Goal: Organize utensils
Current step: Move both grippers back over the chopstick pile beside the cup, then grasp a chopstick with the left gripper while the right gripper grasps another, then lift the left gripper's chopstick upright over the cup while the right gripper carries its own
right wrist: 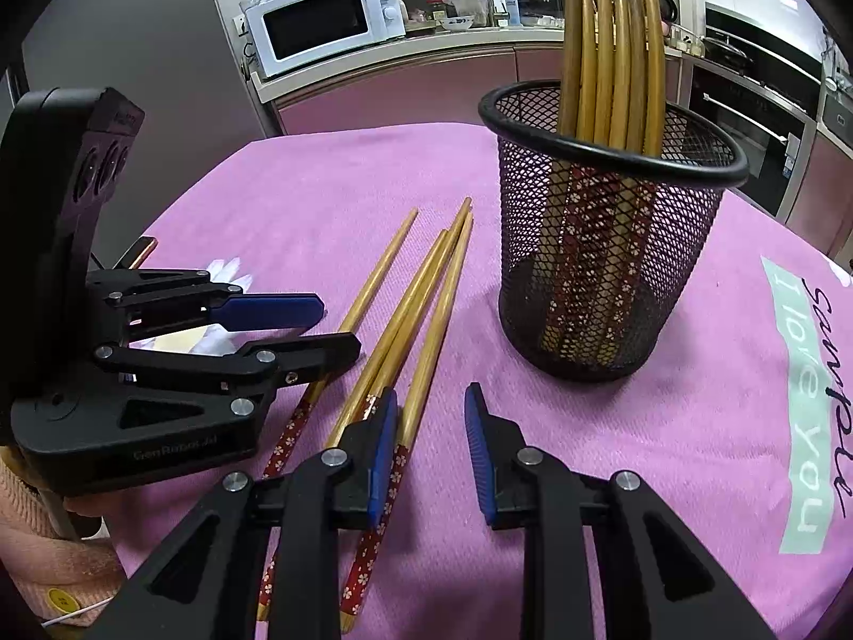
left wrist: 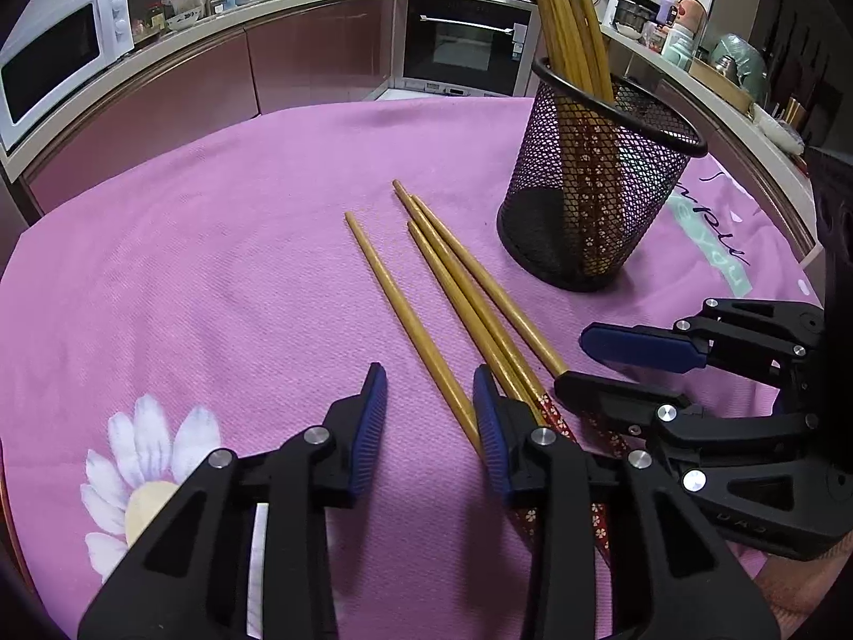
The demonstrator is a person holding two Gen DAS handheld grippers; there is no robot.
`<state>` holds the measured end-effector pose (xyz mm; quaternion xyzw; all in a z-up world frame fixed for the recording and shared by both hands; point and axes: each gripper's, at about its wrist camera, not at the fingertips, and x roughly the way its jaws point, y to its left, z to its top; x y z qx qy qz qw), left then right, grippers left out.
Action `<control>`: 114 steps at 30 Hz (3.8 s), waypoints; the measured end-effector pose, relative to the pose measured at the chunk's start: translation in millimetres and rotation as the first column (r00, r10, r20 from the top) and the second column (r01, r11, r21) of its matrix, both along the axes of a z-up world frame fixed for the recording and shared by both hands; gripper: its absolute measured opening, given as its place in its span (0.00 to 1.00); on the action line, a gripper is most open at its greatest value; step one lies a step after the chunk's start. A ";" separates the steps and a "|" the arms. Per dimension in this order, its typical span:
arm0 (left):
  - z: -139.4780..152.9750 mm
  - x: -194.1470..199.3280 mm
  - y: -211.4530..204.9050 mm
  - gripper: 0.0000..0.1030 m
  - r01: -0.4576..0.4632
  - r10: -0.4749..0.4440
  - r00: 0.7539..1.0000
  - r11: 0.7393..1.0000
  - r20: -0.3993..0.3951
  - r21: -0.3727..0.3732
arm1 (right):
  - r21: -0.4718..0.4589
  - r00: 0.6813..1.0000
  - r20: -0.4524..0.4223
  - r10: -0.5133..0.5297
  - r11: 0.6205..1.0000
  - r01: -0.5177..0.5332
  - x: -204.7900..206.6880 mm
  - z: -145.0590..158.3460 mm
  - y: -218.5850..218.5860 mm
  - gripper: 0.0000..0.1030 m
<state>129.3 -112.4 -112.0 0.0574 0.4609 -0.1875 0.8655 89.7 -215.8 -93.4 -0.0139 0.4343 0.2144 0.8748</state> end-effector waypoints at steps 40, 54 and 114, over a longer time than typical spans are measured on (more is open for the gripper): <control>-0.9 -0.5 11.6 0.08 -0.086 0.085 0.996 0.996 -0.013 -0.030 | 0.078 1.000 0.017 -0.009 0.997 0.008 15.6 15.5 -0.5 0.05; 38.1 -19.3 36.7 0.08 -0.053 0.058 0.998 0.982 0.022 -0.179 | 0.153 0.995 0.100 0.016 0.988 -0.031 -7.5 47.4 -21.3 0.05; 217.2 -20.2 4.2 0.07 0.182 -0.043 0.928 0.918 0.369 -0.351 | 0.229 0.892 0.436 -0.117 0.973 0.016 -29.1 160.3 -82.0 0.05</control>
